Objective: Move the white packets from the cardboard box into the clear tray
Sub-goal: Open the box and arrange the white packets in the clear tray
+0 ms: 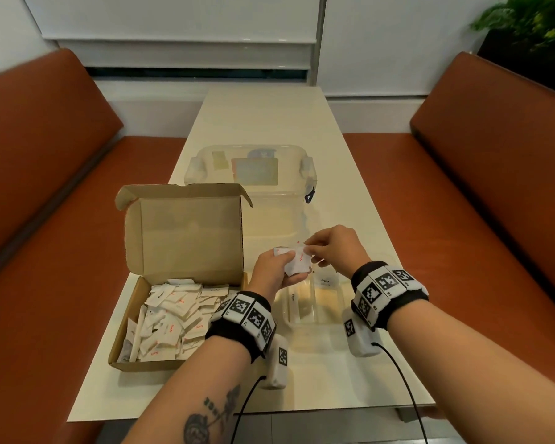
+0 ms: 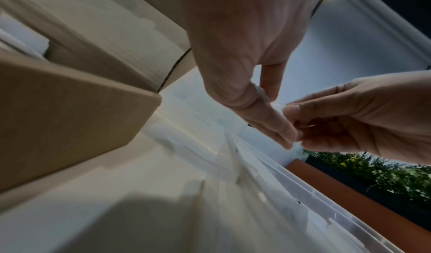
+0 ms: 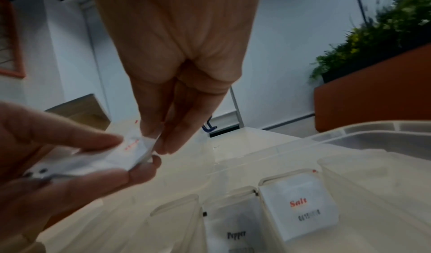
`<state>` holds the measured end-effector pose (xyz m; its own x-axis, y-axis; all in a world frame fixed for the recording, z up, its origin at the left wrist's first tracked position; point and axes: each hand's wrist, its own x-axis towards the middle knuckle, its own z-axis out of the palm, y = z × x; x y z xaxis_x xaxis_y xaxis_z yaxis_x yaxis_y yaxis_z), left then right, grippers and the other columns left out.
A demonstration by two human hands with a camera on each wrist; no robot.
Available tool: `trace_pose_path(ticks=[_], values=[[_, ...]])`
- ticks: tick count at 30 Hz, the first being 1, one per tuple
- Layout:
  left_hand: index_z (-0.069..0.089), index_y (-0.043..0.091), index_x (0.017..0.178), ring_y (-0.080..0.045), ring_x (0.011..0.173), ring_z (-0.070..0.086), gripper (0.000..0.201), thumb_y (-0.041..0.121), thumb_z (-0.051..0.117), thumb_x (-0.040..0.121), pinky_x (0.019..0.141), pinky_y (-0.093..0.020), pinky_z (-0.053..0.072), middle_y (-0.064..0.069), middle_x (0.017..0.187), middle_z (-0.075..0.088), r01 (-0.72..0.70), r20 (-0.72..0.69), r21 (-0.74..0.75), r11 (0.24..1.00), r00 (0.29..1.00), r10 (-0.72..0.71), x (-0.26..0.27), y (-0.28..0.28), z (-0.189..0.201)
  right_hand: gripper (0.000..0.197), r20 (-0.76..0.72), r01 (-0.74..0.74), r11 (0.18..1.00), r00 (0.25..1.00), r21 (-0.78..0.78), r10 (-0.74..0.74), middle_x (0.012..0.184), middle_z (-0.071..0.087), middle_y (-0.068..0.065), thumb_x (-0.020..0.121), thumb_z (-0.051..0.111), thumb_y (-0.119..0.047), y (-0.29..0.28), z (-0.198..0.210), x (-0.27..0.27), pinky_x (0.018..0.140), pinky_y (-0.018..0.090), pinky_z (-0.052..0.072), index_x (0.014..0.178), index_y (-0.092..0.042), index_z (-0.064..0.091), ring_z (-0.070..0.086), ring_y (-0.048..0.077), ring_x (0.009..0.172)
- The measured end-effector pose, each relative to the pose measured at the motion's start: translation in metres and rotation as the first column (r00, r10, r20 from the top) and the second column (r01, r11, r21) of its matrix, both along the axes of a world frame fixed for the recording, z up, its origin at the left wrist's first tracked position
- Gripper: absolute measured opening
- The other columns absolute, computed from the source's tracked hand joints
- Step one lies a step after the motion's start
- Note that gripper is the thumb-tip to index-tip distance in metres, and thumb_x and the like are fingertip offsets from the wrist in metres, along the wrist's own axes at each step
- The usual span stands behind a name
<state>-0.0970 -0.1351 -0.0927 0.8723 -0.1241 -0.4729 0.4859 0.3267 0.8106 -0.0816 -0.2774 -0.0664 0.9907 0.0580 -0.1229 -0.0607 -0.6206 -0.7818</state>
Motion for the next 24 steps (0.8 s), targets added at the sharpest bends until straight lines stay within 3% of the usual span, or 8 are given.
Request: trace_pose_path(ticks=[5, 8, 12, 14, 17, 19, 21, 24], values=[[0.052, 0.002, 0.11, -0.04, 0.102, 0.063, 0.015, 0.005, 0.046, 0.097, 0.056, -0.027, 0.059, -0.026, 0.12, 0.057, -0.075, 0.016, 0.054, 0.996, 0.997, 0.074, 0.001, -0.003, 0.0, 0.012, -0.016, 0.096, 0.989, 0.995, 0.116, -0.095, 0.075, 0.068, 0.017, 0.085, 0.065, -0.003, -0.009, 0.001, 0.0, 0.058, 0.02, 0.057, 0.093, 0.005, 0.067, 0.061, 0.015, 0.057], [0.055, 0.004, 0.108, -0.032, 0.1, 0.063, 0.014, 0.006, 0.051, 0.095, 0.061, -0.027, 0.059, -0.021, 0.117, 0.058, -0.068, 0.043, 0.107, 0.992, 0.997, 0.063, 0.002, -0.003, 0.0, 0.01, -0.02, 0.021, 0.999, 1.0, 0.049, -0.02, 0.073, 0.066, 0.006, 0.087, 0.064, -0.006, -0.015, 0.003, -0.002, 0.057, 0.013, 0.052, 0.093, -0.004, 0.071, 0.059, 0.009, 0.059], [0.058, 0.004, 0.113, -0.029, 0.099, 0.064, 0.023, 0.006, 0.061, 0.09, 0.066, -0.027, 0.06, -0.02, 0.112, 0.061, 0.035, 0.128, 0.201, 0.979, 0.99, -0.061, -0.004, -0.007, -0.002, 0.011, -0.009, -0.081, 0.996, 0.997, -0.046, 0.081, 0.069, 0.064, -0.004, 0.085, 0.065, -0.008, -0.015, 0.009, -0.003, 0.057, 0.009, 0.044, 0.093, -0.011, 0.073, 0.054, 0.001, 0.058], [0.058, 0.006, 0.106, -0.026, 0.093, 0.064, 0.018, 0.003, 0.063, 0.088, 0.064, -0.025, 0.059, -0.018, 0.107, 0.061, 0.051, 0.158, 0.202, 0.978, 0.984, -0.084, -0.008, -0.011, -0.003, 0.01, 0.013, -0.067, 0.996, 0.998, -0.056, 0.068, 0.067, 0.064, -0.001, 0.083, 0.068, -0.009, -0.014, 0.011, -0.002, 0.056, 0.012, 0.043, 0.093, -0.011, 0.07, 0.055, 0.003, 0.056], [0.059, 0.013, 0.095, -0.021, 0.087, 0.063, 0.014, 0.001, 0.063, 0.088, 0.065, -0.025, 0.06, -0.013, 0.101, 0.061, -0.005, 0.175, 0.17, 0.985, 0.984, -0.025, -0.007, -0.013, -0.003, 0.018, -0.007, 0.001, 1.0, 1.0, 0.004, -0.001, 0.072, 0.067, 0.005, 0.081, 0.073, -0.015, -0.015, 0.008, -0.002, 0.059, 0.018, 0.053, 0.095, -0.011, 0.062, 0.061, 0.012, 0.059], [0.058, 0.012, 0.099, -0.023, 0.09, 0.063, 0.016, 0.001, 0.062, 0.088, 0.067, -0.027, 0.06, -0.013, 0.102, 0.06, -0.033, 0.177, 0.15, 0.988, 0.984, 0.006, -0.006, -0.013, -0.003, 0.019, -0.065, 0.009, 1.0, 0.998, 0.015, -0.008, 0.078, 0.068, 0.01, 0.08, 0.074, -0.015, -0.016, 0.005, -0.005, 0.065, 0.026, 0.056, 0.093, -0.007, 0.062, 0.063, 0.016, 0.063], [0.057, 0.01, 0.104, -0.025, 0.094, 0.062, 0.02, 0.001, 0.063, 0.087, 0.068, -0.028, 0.06, -0.013, 0.104, 0.059, -0.038, 0.18, 0.172, 0.984, 0.984, 0.007, -0.007, -0.013, -0.005, 0.015, -0.078, -0.006, 1.0, 0.997, 0.009, 0.007, 0.079, 0.068, 0.013, 0.08, 0.074, -0.013, -0.02, 0.003, -0.006, 0.061, 0.02, 0.055, 0.089, -0.004, 0.066, 0.063, 0.014, 0.062], [0.058, 0.007, 0.11, -0.027, 0.099, 0.061, 0.023, 0.002, 0.062, 0.088, 0.067, -0.026, 0.06, -0.014, 0.109, 0.059, -0.04, 0.179, 0.212, 0.976, 0.984, 0.002, -0.009, -0.009, -0.009, 0.008, -0.026, -0.01, 0.984, 1.0, -0.176, 0.005, 0.074, 0.068, 0.006, 0.08, 0.074, -0.014, -0.03, 0.005, -0.001, 0.061, 0.018, 0.05, 0.082, -0.007, 0.071, 0.06, 0.012, 0.063]])
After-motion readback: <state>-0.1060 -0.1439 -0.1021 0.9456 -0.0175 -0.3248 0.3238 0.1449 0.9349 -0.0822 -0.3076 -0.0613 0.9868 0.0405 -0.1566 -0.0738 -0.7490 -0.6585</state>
